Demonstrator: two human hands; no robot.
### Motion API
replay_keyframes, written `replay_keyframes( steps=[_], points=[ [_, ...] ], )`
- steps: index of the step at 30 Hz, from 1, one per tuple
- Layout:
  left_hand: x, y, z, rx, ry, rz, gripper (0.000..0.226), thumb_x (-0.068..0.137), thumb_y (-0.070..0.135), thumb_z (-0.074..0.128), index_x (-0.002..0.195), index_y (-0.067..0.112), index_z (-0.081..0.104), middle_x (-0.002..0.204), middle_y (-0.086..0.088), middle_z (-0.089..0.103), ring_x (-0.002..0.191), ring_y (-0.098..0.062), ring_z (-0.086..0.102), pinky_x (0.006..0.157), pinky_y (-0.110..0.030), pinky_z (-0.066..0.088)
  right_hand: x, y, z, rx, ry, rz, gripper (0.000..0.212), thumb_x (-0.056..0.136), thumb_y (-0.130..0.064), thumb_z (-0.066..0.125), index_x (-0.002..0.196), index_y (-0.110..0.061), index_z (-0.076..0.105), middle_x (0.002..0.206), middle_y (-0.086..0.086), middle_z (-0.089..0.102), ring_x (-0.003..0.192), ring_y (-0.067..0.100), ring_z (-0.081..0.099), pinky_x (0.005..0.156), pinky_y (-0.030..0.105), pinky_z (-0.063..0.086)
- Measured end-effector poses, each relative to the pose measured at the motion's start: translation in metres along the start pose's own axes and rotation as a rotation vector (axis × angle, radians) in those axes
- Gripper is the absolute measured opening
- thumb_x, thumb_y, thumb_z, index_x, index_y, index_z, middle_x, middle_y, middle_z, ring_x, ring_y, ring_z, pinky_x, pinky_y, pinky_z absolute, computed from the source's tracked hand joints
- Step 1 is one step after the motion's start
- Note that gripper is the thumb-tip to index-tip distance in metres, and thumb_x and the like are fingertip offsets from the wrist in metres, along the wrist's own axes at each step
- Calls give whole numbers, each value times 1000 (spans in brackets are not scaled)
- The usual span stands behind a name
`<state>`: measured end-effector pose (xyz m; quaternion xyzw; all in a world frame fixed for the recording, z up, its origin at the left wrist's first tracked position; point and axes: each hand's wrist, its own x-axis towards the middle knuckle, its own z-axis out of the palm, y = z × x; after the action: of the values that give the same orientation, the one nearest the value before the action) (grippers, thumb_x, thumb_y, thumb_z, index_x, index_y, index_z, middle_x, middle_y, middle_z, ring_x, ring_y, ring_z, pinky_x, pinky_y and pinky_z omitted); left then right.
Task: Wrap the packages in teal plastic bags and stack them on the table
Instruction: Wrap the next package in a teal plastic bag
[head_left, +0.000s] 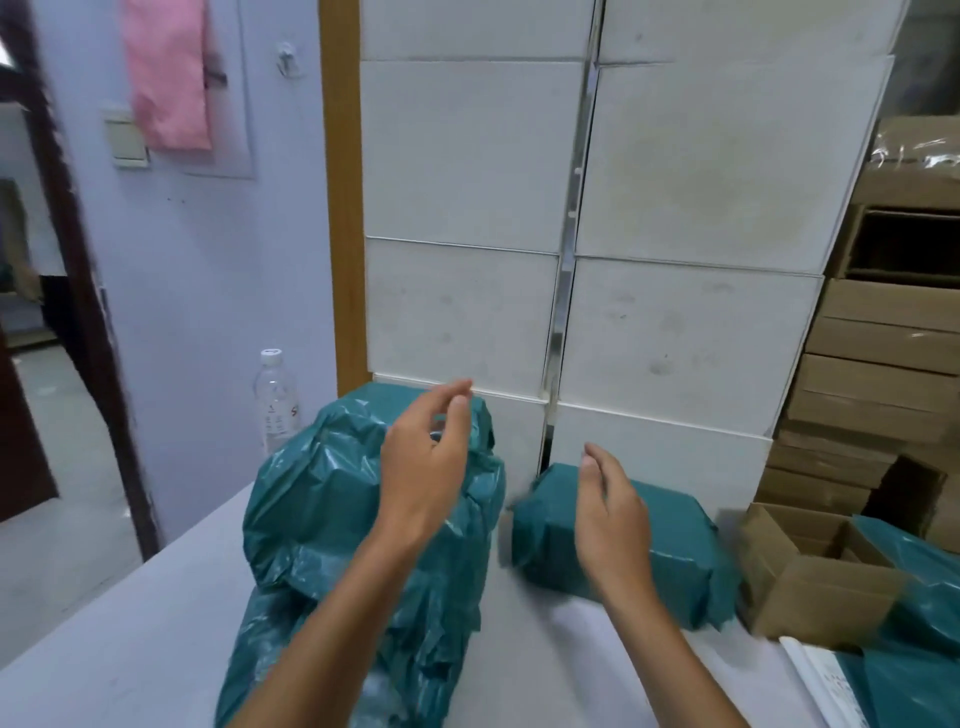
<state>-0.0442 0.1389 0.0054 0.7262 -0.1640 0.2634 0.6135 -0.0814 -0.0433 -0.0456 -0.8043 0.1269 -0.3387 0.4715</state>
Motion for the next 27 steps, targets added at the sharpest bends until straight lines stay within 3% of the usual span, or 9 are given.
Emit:
replay_keyframes(
  steps=[2, 5, 8, 10, 14, 20, 23, 25, 27],
  points=[
    [24, -12, -33, 132, 119, 3, 32, 105, 33, 52, 130, 26, 71, 128, 12, 71, 121, -6, 62, 104, -30, 49, 4, -17, 18, 109, -104, 75, 44, 111, -36, 39, 150, -23, 53, 153, -3, 55, 139, 18, 49, 112, 36, 37],
    [58, -48, -87, 306, 182, -229, 45, 102, 43, 45, 140, 27, 61, 144, 1, 63, 132, -22, 56, 112, -45, 44, 7, -45, 54, 167, -242, 163, 46, 110, -36, 37, 153, -20, 48, 148, -4, 53, 137, 19, 49, 105, 34, 35],
    [70, -80, -113, 441, 28, -461, 53, 102, 49, 36, 144, 26, 58, 148, -6, 60, 130, -31, 56, 110, -47, 41, 12, -57, 85, 160, -306, 220, 37, 110, -41, 35, 130, -20, 58, 122, 0, 65, 99, 15, 58, 85, 33, 41],
    [70, -89, -115, 451, -90, -520, 50, 103, 51, 33, 128, 25, 67, 132, -8, 68, 114, -29, 61, 103, -44, 46, 13, -60, 100, 154, -348, 246, 32, 110, -42, 34, 118, -23, 58, 108, -2, 64, 94, 15, 57, 82, 33, 40],
    [67, -96, -108, 387, -130, -490, 53, 104, 53, 29, 98, 21, 71, 96, 0, 71, 94, -22, 66, 95, -44, 53, 15, -58, 111, 174, -355, 262, 29, 111, -42, 34, 108, -27, 58, 93, -12, 58, 88, 8, 55, 84, 34, 40],
    [66, -89, -100, 337, -106, -455, 46, 107, 51, 32, 108, 25, 70, 101, 1, 70, 91, -15, 62, 85, -38, 48, 16, -61, 99, 191, -332, 274, 43, 110, -43, 33, 103, -16, 66, 104, 3, 69, 85, 12, 60, 74, 33, 46],
    [60, -72, -98, 299, -95, -408, 48, 105, 53, 33, 102, 26, 73, 98, 3, 74, 94, -17, 67, 87, -39, 52, 12, -67, 79, 198, -313, 266, 52, 107, -44, 35, 115, -1, 62, 119, 25, 66, 99, 34, 66, 91, 39, 52],
    [51, -53, -93, 259, -102, -387, 48, 102, 54, 35, 100, 27, 74, 99, 4, 76, 96, -19, 69, 91, -40, 53, 8, -68, 57, 222, -292, 269, 50, 106, -46, 37, 113, -6, 66, 118, 21, 68, 111, 35, 66, 101, 46, 50],
    [36, -32, -82, 243, -126, -358, 46, 103, 53, 36, 101, 27, 74, 101, 4, 75, 98, -20, 68, 92, -40, 52, 1, -68, 28, 216, -254, 257, 47, 105, -48, 37, 103, -14, 69, 108, 13, 73, 105, 29, 69, 99, 48, 52]
  ],
)
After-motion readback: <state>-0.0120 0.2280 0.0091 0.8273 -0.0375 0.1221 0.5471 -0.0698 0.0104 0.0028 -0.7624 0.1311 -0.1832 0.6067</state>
